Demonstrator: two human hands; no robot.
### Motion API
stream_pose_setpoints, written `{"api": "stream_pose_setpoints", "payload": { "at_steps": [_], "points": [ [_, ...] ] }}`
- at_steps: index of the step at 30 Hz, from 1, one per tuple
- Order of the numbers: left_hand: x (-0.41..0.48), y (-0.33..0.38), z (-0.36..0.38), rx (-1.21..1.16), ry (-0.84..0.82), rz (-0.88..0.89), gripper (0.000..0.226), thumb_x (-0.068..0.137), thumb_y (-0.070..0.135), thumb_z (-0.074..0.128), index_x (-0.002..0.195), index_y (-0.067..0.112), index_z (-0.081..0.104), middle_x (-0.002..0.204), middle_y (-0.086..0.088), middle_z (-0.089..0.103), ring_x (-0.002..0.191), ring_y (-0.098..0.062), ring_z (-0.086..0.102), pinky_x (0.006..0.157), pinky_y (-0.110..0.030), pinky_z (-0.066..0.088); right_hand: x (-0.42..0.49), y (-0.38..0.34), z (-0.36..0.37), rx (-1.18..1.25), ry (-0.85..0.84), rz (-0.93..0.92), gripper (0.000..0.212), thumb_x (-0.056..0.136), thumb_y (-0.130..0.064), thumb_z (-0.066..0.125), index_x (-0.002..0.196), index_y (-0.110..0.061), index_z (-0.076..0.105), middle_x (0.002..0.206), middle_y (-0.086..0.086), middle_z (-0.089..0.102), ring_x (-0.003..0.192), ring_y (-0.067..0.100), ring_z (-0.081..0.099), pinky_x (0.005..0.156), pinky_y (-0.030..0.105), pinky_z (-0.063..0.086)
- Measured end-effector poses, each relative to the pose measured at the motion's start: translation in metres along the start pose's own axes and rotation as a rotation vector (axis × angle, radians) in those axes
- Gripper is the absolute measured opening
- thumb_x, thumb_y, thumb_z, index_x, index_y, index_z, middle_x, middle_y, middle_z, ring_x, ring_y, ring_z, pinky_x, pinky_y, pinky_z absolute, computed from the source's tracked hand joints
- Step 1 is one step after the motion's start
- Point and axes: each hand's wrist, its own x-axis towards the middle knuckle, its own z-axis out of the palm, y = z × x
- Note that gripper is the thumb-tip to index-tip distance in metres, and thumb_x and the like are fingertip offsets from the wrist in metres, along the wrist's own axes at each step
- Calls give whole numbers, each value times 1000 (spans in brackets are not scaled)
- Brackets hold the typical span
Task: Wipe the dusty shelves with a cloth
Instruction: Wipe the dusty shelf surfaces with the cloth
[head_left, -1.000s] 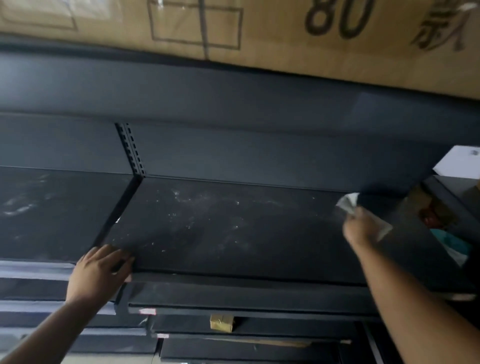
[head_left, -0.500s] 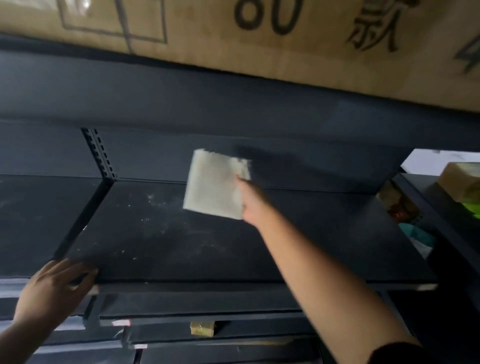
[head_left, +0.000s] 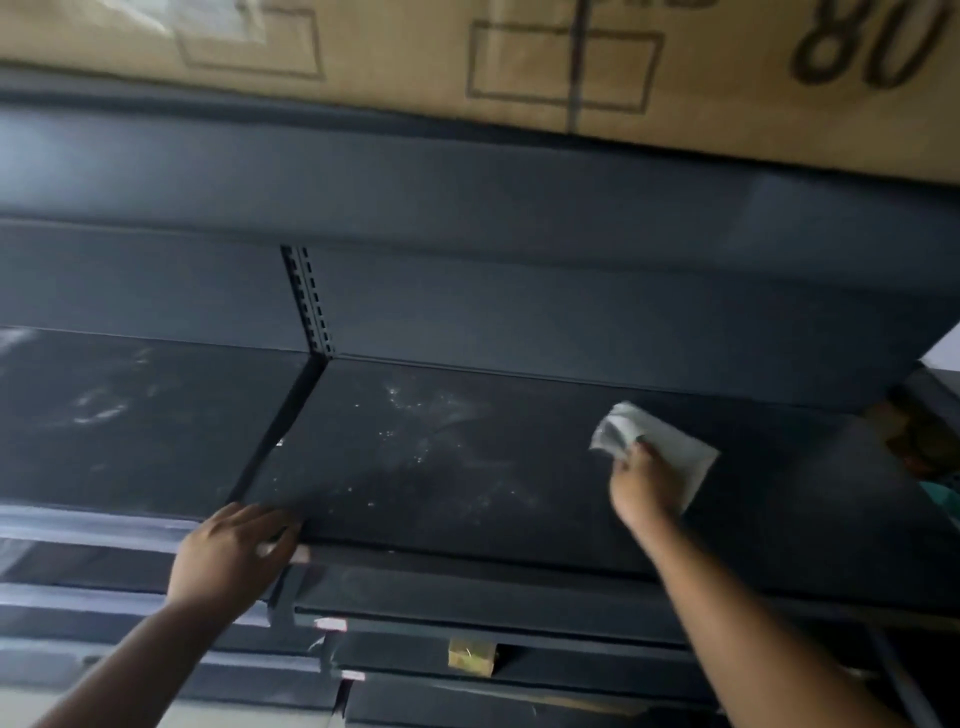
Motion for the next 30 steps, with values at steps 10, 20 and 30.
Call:
{"api": "stream_pose_setpoints", "payload": {
  "at_steps": [10,20,30],
  "points": [
    [1,-31,-12,-95,-164,106,27,75,41,48,81,36,74,75,12,71,63,-18,67,49,-26,48,-131,-280,62,1408,-547,549,15,91,-25,54,99,-15,61,100,11,69,86,25,67,82,32,56],
    [-3,-125,-33,-89,-121,233,29,80,34,49,95,26,73,93,5,68,81,-24,60,71,-35,45,-114,-126,-45,222,132,68,30,95,-16,43,121,-7,54,112,25,64,101,44,60,77,36,43],
    [-14,-158,-44,-79,-180,163,42,82,39,44,107,20,71,97,1,69,85,-28,64,78,-40,50,-225,-284,105,277,-128,-42,21,91,-13,48,107,-13,62,94,-1,62,85,15,56,74,18,46]
  ]
}}
